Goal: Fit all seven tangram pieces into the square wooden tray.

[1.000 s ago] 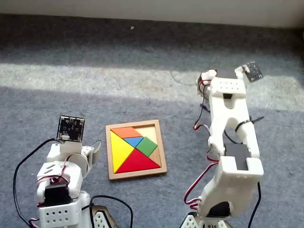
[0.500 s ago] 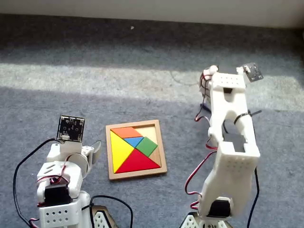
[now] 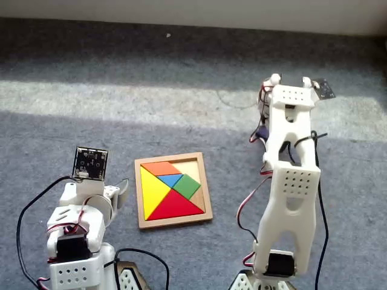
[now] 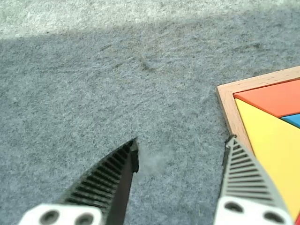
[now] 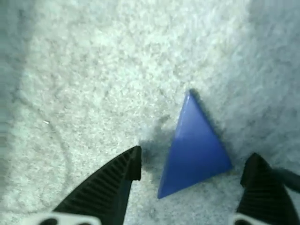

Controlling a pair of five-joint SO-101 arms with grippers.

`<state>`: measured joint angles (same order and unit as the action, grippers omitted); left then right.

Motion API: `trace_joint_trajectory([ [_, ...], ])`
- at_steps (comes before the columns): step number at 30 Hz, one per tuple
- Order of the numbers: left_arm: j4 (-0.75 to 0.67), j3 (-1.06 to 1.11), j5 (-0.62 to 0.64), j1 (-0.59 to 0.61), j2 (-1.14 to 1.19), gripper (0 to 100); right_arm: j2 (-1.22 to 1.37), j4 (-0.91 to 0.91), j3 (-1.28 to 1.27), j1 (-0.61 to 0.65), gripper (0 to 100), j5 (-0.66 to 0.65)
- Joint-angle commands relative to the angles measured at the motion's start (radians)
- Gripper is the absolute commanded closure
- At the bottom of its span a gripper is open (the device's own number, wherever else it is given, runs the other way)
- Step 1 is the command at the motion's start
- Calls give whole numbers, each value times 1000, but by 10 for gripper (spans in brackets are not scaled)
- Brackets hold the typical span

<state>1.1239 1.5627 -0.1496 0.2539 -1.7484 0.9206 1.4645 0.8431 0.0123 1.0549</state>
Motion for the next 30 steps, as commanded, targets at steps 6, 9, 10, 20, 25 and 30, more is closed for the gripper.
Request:
trace_joint_trajectory([
  [6, -3, -5, -8, -15, -12, 705, 128, 137, 309, -13, 670, 9],
  [9, -2, -5, -8, -15, -12, 705, 156, 180, 371, -8, 670, 9],
  [10, -2, -5, -8, -15, -12, 705, 163, 189, 386, -8, 670, 9],
  [20, -2, -5, -8, -15, -12, 705, 209, 193, 415, -5, 775, 8],
  [25, -2, -5, -8, -15, -12, 705, 209, 189, 415, -10, 885, 8],
  [30, -2, -5, -8, -15, -12, 705, 202, 197, 417, -10, 889, 8],
])
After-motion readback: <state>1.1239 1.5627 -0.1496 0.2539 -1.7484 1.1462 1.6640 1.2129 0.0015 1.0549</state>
